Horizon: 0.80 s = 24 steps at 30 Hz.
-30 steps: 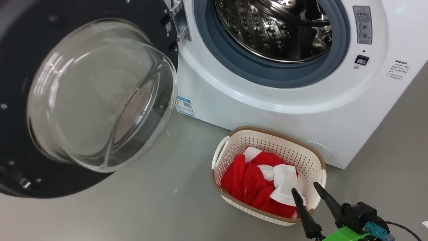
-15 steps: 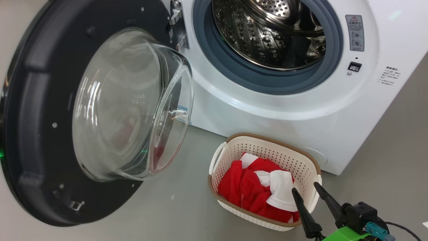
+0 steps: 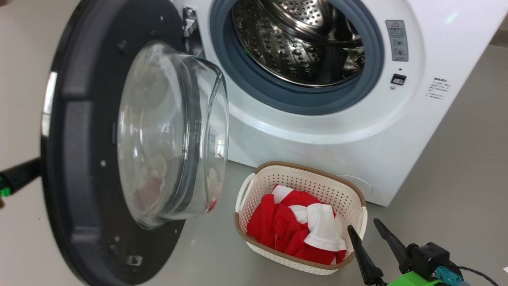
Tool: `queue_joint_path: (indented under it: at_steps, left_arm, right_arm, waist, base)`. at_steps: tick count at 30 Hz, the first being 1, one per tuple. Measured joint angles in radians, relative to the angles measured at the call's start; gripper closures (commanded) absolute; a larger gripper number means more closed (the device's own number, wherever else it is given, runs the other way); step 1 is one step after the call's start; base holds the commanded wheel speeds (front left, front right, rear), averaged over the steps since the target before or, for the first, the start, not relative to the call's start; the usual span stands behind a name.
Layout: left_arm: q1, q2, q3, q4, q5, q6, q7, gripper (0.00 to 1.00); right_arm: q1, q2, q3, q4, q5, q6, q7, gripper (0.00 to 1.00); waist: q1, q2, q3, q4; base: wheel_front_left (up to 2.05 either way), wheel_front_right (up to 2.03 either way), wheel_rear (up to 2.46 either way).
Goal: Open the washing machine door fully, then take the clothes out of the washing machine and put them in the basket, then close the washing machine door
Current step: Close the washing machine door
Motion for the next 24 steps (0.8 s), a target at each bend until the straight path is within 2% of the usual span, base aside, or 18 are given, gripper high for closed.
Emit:
queue_joint_path:
  at_steps: [9,15,24]
  left_arm:
    - [0.007,-0.011,-0.044,-0.077,-0.015,0.0,-0.03,1.0]
    - [0.007,-0.04,-0.089,-0.132,-0.015,0.0,-0.065,1.0]
    - [0.006,-0.058,-0.117,-0.147,-0.012,0.0,-0.119,1.0]
  right_arm:
    - [0.0,0.002,-0.008,-0.007,0.0,0.0,0.0,0.0]
    - [0.0,0.003,-0.013,-0.011,0.0,0.0,0.0,0.0]
    - [0.0,0.005,-0.022,-0.012,0.0,0.0,0.0,0.0]
  waist:
    - [0.0,0.0,0.001,-0.041]
    - [0.0,0.0,0.007,-0.06]
    - [0.0,0.0,0.005,-0.069]
  base:
    - [0.0,0.0,0.0]
    - [0.0,0.0,0.0]
    - [0.0,0.0,0.0]
